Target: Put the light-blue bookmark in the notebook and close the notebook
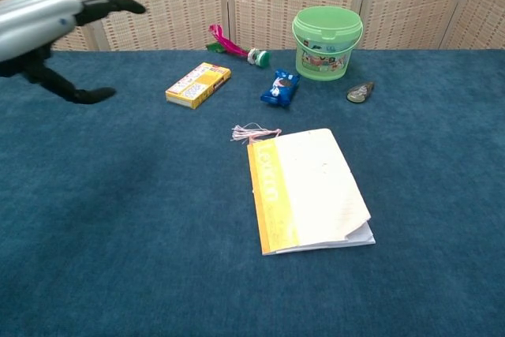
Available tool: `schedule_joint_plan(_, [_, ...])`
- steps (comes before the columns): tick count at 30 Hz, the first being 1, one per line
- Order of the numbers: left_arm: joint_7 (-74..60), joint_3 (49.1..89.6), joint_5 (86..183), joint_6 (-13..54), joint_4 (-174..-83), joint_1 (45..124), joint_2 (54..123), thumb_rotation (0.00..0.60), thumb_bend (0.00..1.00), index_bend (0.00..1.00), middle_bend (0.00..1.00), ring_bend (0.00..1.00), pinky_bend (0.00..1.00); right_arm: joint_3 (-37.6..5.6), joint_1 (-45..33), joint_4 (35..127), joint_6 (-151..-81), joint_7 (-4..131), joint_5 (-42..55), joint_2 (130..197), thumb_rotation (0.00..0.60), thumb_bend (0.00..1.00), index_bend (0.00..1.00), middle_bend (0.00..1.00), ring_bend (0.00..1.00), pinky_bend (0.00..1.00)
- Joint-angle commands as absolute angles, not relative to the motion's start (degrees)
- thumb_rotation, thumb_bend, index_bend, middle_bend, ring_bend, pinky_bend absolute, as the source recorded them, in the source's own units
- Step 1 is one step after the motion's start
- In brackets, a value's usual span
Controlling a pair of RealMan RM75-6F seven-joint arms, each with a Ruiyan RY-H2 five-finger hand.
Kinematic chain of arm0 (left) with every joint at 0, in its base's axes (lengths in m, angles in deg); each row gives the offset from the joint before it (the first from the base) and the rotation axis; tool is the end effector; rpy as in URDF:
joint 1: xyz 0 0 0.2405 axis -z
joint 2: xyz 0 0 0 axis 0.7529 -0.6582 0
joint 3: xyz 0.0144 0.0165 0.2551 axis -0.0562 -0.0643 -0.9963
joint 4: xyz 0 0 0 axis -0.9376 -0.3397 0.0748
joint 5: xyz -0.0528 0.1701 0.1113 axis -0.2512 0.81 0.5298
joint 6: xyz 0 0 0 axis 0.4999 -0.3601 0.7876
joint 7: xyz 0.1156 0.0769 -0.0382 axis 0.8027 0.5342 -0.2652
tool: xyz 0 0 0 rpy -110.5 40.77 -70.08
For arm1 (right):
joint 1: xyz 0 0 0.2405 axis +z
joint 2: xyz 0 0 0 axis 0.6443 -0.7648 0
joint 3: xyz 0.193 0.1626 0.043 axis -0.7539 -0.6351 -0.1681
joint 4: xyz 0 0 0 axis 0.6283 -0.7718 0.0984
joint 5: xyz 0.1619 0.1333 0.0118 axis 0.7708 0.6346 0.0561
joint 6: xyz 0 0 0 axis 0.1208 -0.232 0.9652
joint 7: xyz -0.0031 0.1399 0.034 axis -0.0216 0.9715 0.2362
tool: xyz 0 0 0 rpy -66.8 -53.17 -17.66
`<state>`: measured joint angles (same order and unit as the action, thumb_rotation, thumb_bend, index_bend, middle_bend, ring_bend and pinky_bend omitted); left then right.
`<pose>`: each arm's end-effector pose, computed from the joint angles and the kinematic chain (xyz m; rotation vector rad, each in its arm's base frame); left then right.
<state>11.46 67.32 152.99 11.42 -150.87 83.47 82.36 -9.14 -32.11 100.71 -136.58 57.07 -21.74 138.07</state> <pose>-0.1567 0.3053 0.0657 -1.7550 -0.6580 -1.1151 -0.2895 -0.1985 0.1854 1.5399 -0.6944 0.8680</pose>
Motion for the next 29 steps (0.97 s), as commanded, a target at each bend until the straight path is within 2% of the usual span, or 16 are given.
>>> schedule_joint_plan(1, [9.32,66.84,148.71,7.61,-154.21,78.27,77.98,0.600,0.32,0.09,0.06,0.05,0.14,-9.02,-31.79,99.07,-136.30,58.52,-22.07,138.90,0.600,0.27,0.00,0.12,0.00,0.00])
schedule_joint_plan(7, [5.78,65.83,145.59,1.80,-156.44,71.10,74.41,0.600,0.32,0.11,0.06,0.05,0.14,-8.69,-31.11,97.50,-135.07,60.50,-22.22,139.82,0.600,0.27,0.00,0.12,0.00,0.00])
schedule_joint_plan(15, [4.23,63.59,145.96,-4.20,-157.46,63.78,73.11,0.600,0.32,0.11,0.06,0.05,0.14,-8.46,-30.79,96.88,-134.46,61.34,-22.08,140.68,0.600,0.27,0.00,0.12,0.00,0.00])
schedule_joint_plan(29, [6.98,63.53,147.12,-4.84,-157.66,60.37,74.43,0.600,0.32,0.11,0.06,0.05,0.14,-7.67,-35.53,99.87,-137.78,57.80,-17.30,141.41,0.600,0.27,0.00,0.12,0.00,0.00])
